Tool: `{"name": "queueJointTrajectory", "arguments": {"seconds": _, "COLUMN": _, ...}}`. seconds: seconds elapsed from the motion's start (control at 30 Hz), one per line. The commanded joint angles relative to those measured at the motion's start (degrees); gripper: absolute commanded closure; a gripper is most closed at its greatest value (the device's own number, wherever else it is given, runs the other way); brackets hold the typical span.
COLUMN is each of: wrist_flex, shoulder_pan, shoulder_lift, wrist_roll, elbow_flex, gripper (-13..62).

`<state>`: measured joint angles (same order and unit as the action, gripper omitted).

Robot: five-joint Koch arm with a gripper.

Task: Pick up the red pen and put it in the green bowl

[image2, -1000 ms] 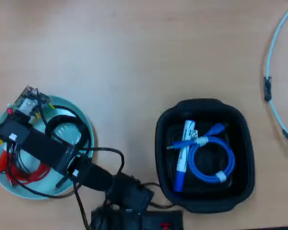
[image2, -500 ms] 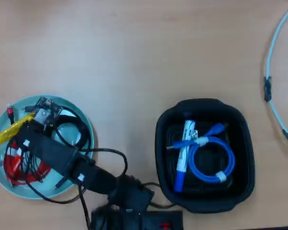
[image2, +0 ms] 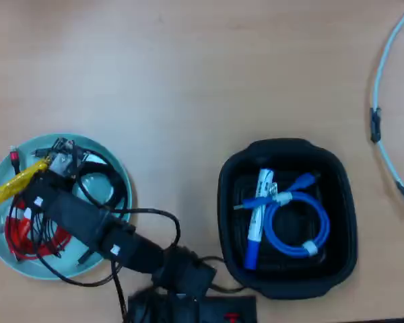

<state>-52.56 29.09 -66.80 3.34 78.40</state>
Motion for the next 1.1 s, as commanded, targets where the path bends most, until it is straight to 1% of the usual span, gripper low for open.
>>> {"name": "queueJointTrajectory", "arguments": {"seconds": 0.0, "wrist_flex": -7.38, "shoulder_pan": -0.35, "shoulder_lift": -5.27, "wrist_roll": 2.11, "elbow_flex": -3.43, "gripper": 34.5}}
{"name": "queueJointTrajectory", "arguments": {"seconds": 0.07, "wrist_flex": -12.39, "shoulder_pan": -0.18, "shoulder_lift": -5.36, "wrist_roll": 2.64, "elbow_flex": -5.10, "gripper": 23.7}}
{"name": "queueJointTrajectory", "arguments": {"seconds": 0.13, "wrist_flex": -17.31, "shoulder_pan": 0.00, "shoulder_lift": -5.27, "wrist_roll": 2.81, "elbow_flex": -7.65, "gripper": 15.3}}
{"name": "queueJointTrajectory", "arguments": {"seconds": 0.17, "wrist_flex": -19.78, "shoulder_pan": 0.09, "shoulder_lift": -5.27, "wrist_roll": 2.81, "elbow_flex": -8.88, "gripper": 12.5}}
{"name": "queueJointTrajectory", "arguments": {"seconds": 0.23, "wrist_flex": -23.38, "shoulder_pan": 0.18, "shoulder_lift": -5.27, "wrist_roll": 2.72, "elbow_flex": -11.16, "gripper": 9.2}}
{"name": "queueJointTrajectory", "arguments": {"seconds": 0.43, "wrist_flex": -30.76, "shoulder_pan": 1.93, "shoulder_lift": -7.21, "wrist_roll": 2.37, "elbow_flex": -16.96, "gripper": 9.1}}
{"name": "queueJointTrajectory", "arguments": {"seconds": 0.77, "wrist_flex": -43.42, "shoulder_pan": 9.40, "shoulder_lift": -12.39, "wrist_roll": 2.29, "elbow_flex": -28.13, "gripper": 9.1}}
{"name": "queueJointTrajectory", "arguments": {"seconds": 0.93, "wrist_flex": -42.89, "shoulder_pan": 19.86, "shoulder_lift": -13.80, "wrist_roll": 3.16, "elbow_flex": -27.86, "gripper": 9.1}}
{"name": "queueJointTrajectory", "arguments": {"seconds": 1.07, "wrist_flex": -38.67, "shoulder_pan": 29.27, "shoulder_lift": -13.27, "wrist_roll": 3.25, "elbow_flex": -26.37, "gripper": 9.1}}
